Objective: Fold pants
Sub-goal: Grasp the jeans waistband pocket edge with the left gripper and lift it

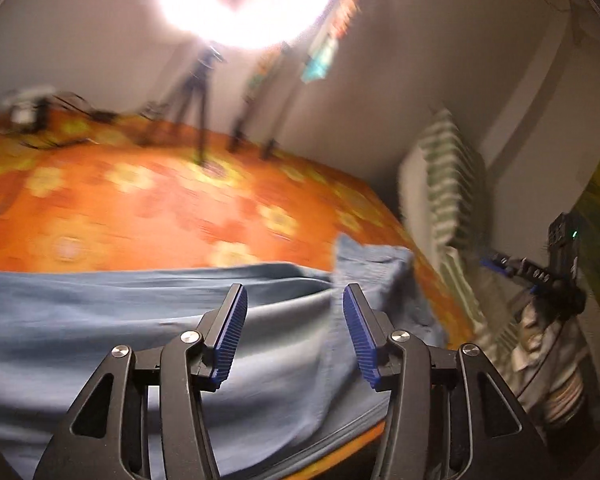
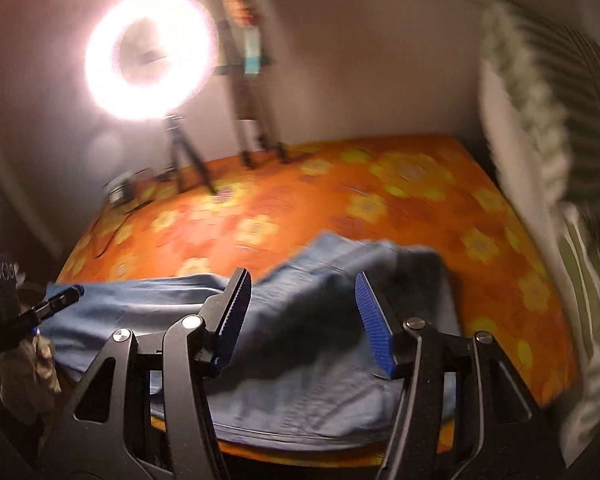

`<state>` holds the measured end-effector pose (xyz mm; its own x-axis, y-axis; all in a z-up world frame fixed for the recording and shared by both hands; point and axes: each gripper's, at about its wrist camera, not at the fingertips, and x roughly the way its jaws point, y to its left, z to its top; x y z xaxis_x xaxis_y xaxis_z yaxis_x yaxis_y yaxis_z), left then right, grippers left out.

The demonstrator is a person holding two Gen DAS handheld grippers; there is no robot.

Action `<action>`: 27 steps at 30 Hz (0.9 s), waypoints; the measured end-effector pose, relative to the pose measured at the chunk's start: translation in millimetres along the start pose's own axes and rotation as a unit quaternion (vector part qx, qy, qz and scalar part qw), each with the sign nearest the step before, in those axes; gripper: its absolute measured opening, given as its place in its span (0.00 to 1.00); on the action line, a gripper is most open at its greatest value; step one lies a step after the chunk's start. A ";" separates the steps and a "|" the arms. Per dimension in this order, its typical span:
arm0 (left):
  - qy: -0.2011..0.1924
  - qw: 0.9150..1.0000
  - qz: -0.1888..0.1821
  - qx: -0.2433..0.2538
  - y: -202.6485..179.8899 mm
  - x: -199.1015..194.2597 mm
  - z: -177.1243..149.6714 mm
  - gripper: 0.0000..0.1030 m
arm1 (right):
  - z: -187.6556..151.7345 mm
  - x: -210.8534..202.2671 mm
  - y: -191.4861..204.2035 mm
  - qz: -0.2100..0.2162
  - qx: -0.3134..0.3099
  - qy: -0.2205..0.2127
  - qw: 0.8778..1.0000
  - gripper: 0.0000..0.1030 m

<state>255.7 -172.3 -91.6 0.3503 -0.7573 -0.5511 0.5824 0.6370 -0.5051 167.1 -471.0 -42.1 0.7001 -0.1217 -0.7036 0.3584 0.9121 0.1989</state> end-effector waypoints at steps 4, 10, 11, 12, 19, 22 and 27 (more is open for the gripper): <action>0.045 0.999 -0.028 -0.014 -25.6 55.2 6.1 0.48 | -16.5 6.8 -46.7 -0.020 0.072 0.004 0.997 0.55; 0.114 0.991 -0.043 -0.049 -44.5 127.3 14.9 0.48 | -46.8 25.7 -93.2 -0.030 0.129 0.024 0.991 0.55; 0.127 0.990 -0.037 -0.058 -45.1 141.3 17.1 0.48 | -50.6 28.7 -99.9 -0.033 0.133 0.031 0.990 0.55; 0.134 0.988 -0.035 -0.063 -44.6 150.6 18.6 0.48 | -52.0 29.7 -103.6 -0.032 0.135 0.035 0.990 0.55; 0.171 0.980 -0.019 -0.099 -35.7 193.2 12.3 0.48 | -60.6 33.6 -141.9 -0.021 0.176 0.039 0.983 0.55; 0.176 0.979 -0.015 -0.104 -36.2 199.2 7.7 0.48 | -63.1 37.1 -147.9 -0.010 0.185 0.042 0.982 0.55; 0.173 0.978 -0.019 -0.113 -32.1 202.3 6.4 0.48 | -62.9 37.0 -146.7 -0.002 0.173 0.039 0.984 0.55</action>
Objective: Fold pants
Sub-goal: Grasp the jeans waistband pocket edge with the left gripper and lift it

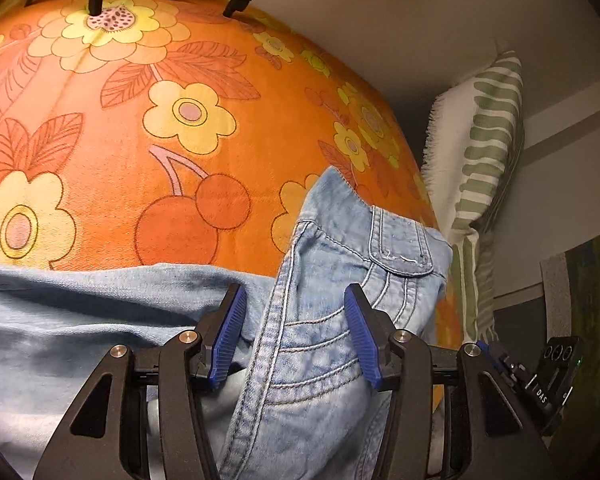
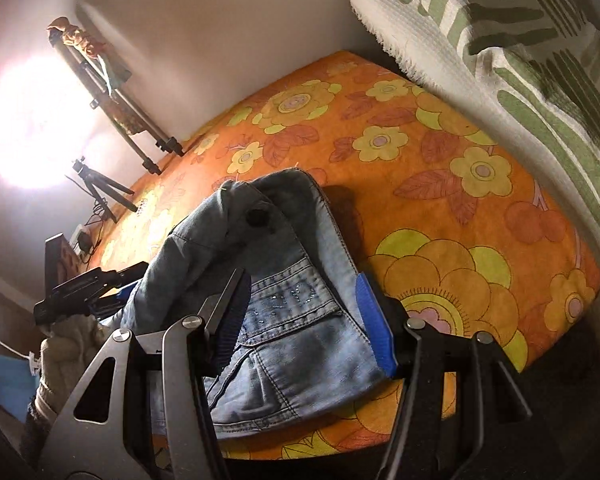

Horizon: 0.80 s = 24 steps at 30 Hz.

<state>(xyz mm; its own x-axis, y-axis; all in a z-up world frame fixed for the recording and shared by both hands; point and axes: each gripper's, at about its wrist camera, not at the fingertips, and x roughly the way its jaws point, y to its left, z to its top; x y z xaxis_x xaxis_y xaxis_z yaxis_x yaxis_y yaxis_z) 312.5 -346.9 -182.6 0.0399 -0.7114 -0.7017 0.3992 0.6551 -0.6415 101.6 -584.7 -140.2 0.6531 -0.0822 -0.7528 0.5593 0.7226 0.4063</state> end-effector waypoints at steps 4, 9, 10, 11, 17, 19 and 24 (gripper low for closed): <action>-0.010 1.000 -0.007 0.011 -2.1 -1.0 -1.7 0.42 | 0.9 1.9 -0.7 0.004 0.003 -0.001 1.000 0.55; -0.029 0.999 0.003 0.034 -3.5 -8.2 -3.1 0.16 | 4.8 2.2 2.1 0.011 0.007 -0.004 1.000 0.55; -0.031 0.999 -0.007 0.032 -2.7 -12.3 -3.7 0.15 | 6.0 1.4 3.9 0.014 0.007 -0.007 1.000 0.55; -0.034 0.999 -0.010 0.036 -3.9 -15.2 -4.3 0.14 | 6.7 0.9 5.4 0.015 0.006 -0.009 1.000 0.55; -0.039 0.995 -0.042 0.079 -25.8 -25.3 -13.5 0.13 | 8.8 2.3 10.9 0.022 0.009 -0.010 1.000 0.55; -0.033 0.992 -0.053 0.112 -40.4 -26.2 -23.2 0.13 | 9.4 3.3 12.4 0.030 0.011 -0.009 0.999 0.55; 0.011 0.978 -0.074 0.196 -77.0 -17.5 -58.0 0.10 | 11.4 5.8 17.7 0.057 0.016 -0.006 0.998 0.55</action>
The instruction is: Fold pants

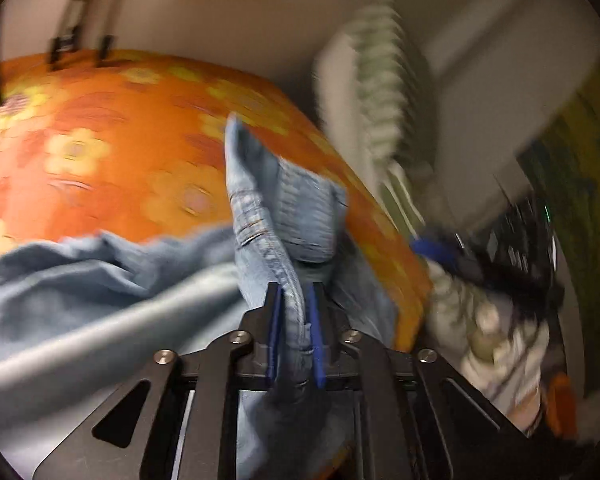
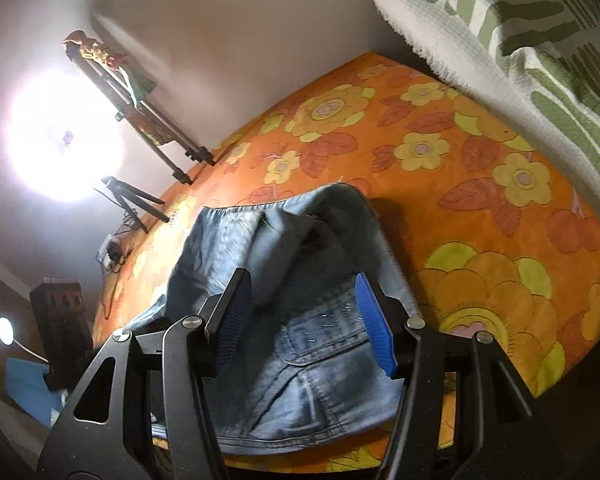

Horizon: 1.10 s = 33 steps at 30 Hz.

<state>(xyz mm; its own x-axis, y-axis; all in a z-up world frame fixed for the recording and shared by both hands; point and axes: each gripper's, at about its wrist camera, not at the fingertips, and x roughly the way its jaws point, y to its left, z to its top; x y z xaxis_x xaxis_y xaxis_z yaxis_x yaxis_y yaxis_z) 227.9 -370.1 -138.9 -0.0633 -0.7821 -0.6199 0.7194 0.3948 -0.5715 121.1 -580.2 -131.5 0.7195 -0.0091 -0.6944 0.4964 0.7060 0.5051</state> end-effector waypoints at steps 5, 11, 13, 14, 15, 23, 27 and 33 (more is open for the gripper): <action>0.047 0.998 -0.023 0.041 -33.2 26.2 -22.6 0.10 | 3.8 2.7 3.1 0.041 0.013 0.002 0.999 0.56; 0.081 0.994 -0.027 0.067 -48.7 44.5 -36.1 0.10 | 5.2 3.7 -6.9 0.081 0.050 0.009 0.995 0.64; 0.080 0.994 -0.028 0.067 -48.9 38.6 -36.7 0.10 | 4.2 4.5 -15.5 0.104 0.068 0.020 0.992 0.65; 0.076 0.995 -0.030 0.064 -47.8 32.8 -36.4 0.10 | 3.7 4.5 -19.6 0.116 0.076 0.026 0.990 0.65; 0.074 0.995 -0.031 0.063 -46.9 26.6 -37.7 0.10 | 2.9 3.9 -24.4 0.130 0.085 0.031 0.987 0.66; 0.029 0.995 0.056 0.080 -17.3 -34.7 -51.1 0.11 | -1.7 -7.2 -50.6 0.172 0.106 0.049 0.978 0.68; 0.002 0.995 0.095 0.038 18.9 -73.0 -63.6 0.11 | -6.2 -1.5 -65.5 0.183 0.133 0.069 0.972 0.68; -0.028 0.990 0.141 -0.008 58.5 -105.4 -67.0 0.11 | -14.6 12.8 -45.3 0.076 0.045 0.098 0.991 0.68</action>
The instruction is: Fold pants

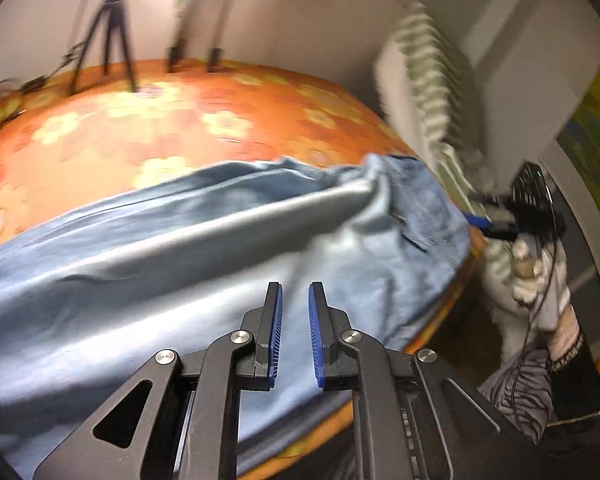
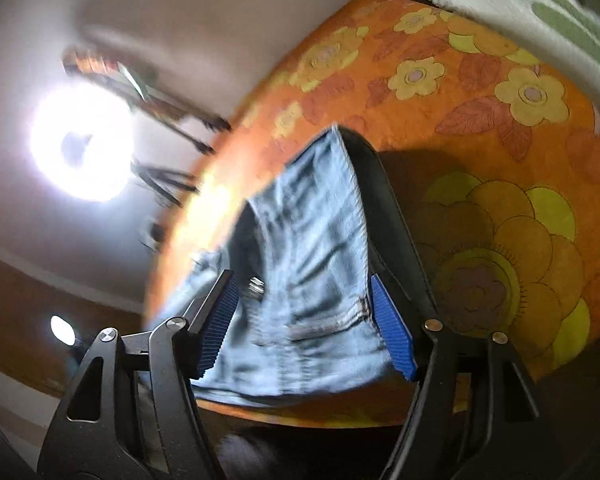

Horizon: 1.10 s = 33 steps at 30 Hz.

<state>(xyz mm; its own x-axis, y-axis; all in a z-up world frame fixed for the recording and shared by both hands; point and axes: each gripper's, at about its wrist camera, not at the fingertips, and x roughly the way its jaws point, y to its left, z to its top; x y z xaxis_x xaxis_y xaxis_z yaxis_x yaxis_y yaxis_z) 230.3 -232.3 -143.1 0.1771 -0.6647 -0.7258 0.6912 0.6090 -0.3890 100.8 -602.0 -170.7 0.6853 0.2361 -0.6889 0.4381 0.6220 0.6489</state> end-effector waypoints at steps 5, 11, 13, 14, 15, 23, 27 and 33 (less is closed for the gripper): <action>-0.017 1.000 0.005 0.006 0.5 -1.9 12.3 0.29 | -3.8 27.9 14.9 -0.091 -0.046 0.025 0.994 0.43; -0.017 0.999 -0.004 0.036 -18.1 28.8 50.0 0.32 | -3.8 34.4 21.4 -0.108 -0.062 0.026 0.992 0.42; -0.011 0.999 -0.008 0.037 -21.5 39.9 58.3 0.32 | -4.1 34.8 20.8 -0.112 -0.063 0.026 0.991 0.42; -0.008 0.999 -0.007 0.039 -24.8 47.5 62.4 0.32 | -4.4 34.8 20.6 -0.112 -0.063 0.027 0.991 0.42; -0.006 0.999 -0.006 0.043 -26.3 50.1 63.7 0.32 | -4.3 34.5 19.2 -0.112 -0.061 0.028 0.991 0.42; 0.020 0.995 0.033 0.096 -46.5 87.6 71.2 0.32 | -3.0 34.7 15.8 -0.106 -0.064 0.032 0.992 0.42; 0.029 0.991 0.064 0.113 -48.9 102.6 73.1 0.32 | -3.4 35.9 16.5 -0.107 -0.066 0.034 0.991 0.42; 0.038 0.992 0.057 0.105 -45.9 114.7 78.0 0.32 | -3.5 35.4 16.3 -0.109 -0.068 0.035 0.991 0.42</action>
<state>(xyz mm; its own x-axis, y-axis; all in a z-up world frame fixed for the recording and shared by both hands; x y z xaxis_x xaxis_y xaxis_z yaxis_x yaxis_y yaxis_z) 273.6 -370.3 -164.2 0.2146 -0.5574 -0.8020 0.8019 0.5694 -0.1812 130.2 -580.8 -185.6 0.5391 0.1326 -0.8317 0.4854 0.7581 0.4355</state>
